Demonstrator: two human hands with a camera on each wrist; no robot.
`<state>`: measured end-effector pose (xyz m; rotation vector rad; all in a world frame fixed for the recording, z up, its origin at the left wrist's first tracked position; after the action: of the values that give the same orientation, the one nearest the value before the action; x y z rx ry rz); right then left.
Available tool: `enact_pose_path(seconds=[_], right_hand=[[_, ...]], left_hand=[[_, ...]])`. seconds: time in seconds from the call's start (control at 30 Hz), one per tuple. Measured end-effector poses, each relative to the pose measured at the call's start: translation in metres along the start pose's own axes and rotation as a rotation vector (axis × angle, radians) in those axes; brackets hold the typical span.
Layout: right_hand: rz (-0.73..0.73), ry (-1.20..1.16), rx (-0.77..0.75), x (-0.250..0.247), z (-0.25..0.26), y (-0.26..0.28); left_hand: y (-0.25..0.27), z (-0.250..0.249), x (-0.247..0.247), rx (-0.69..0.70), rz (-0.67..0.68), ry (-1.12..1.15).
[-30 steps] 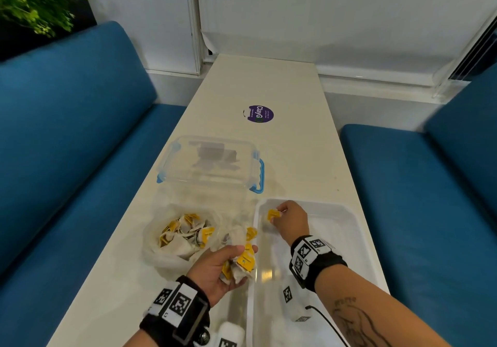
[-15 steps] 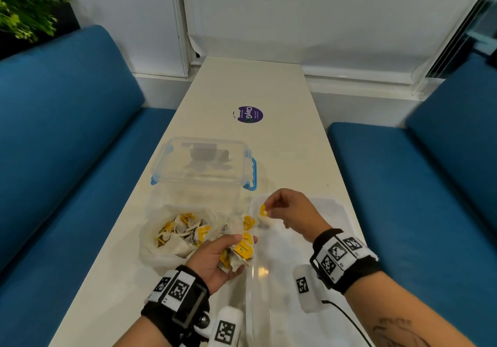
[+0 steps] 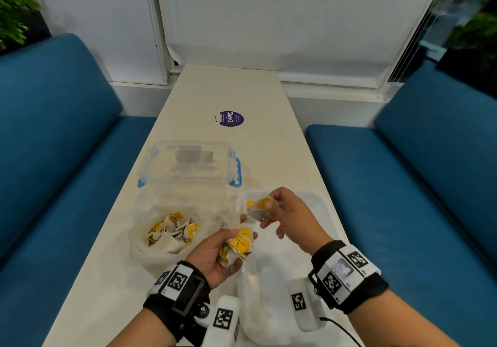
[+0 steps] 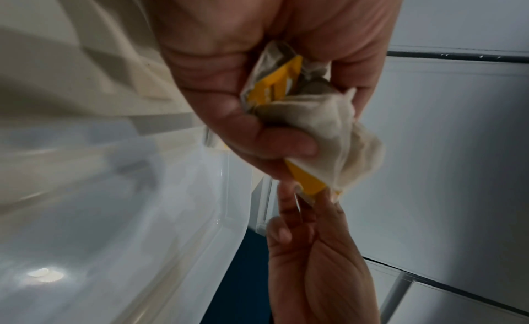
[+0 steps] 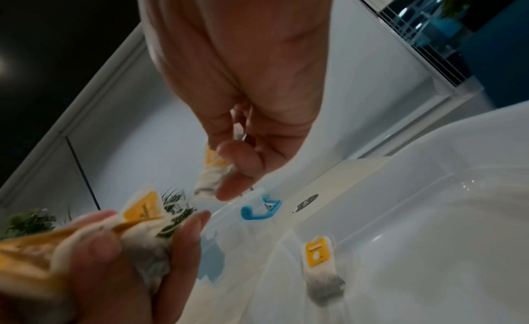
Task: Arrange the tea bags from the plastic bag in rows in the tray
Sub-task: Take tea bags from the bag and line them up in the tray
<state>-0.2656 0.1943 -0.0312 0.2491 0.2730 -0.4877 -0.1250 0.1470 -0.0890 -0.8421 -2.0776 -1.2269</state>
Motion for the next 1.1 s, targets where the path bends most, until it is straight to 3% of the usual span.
enact_pose_path(seconds=[0.17, 0.33, 0.53, 0.83, 1.1], right_hand=[[-0.122, 0.335, 0.016, -0.017, -0.004, -0.008], [-0.066, 0.348, 0.056, -0.015, -0.002, -0.014], [-0.104, 0.301, 0.13, -0.025, -0.025, -0.027], [0.048, 0.357, 0.349, 0.015, -0.065, -0.052], [-0.013, 0.309, 0.424, 0.029, -0.085, -0.073]], left_hand=[[0.001, 0.0, -0.011, 0.011, -0.032, -0.004], [0.008, -0.009, -0.027, 0.044, -0.04, 0.013], [0.008, -0.009, -0.031, 0.039, -0.048, 0.014], [0.001, -0.008, -0.034, 0.052, -0.059, 0.02], [-0.002, -0.006, -0.041, 0.063, -0.064, 0.043]])
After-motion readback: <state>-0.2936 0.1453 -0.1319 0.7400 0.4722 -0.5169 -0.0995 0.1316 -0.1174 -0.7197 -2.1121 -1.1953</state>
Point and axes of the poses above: each hand's wrist, its own y-axis away from the middle knuckle, its own x-axis out of the palm, z = x × y, the point moved 5 cm from there along -y, towards the middle knuckle, and after that the axes turned 5 degrees about y, right-handed, at the moved point
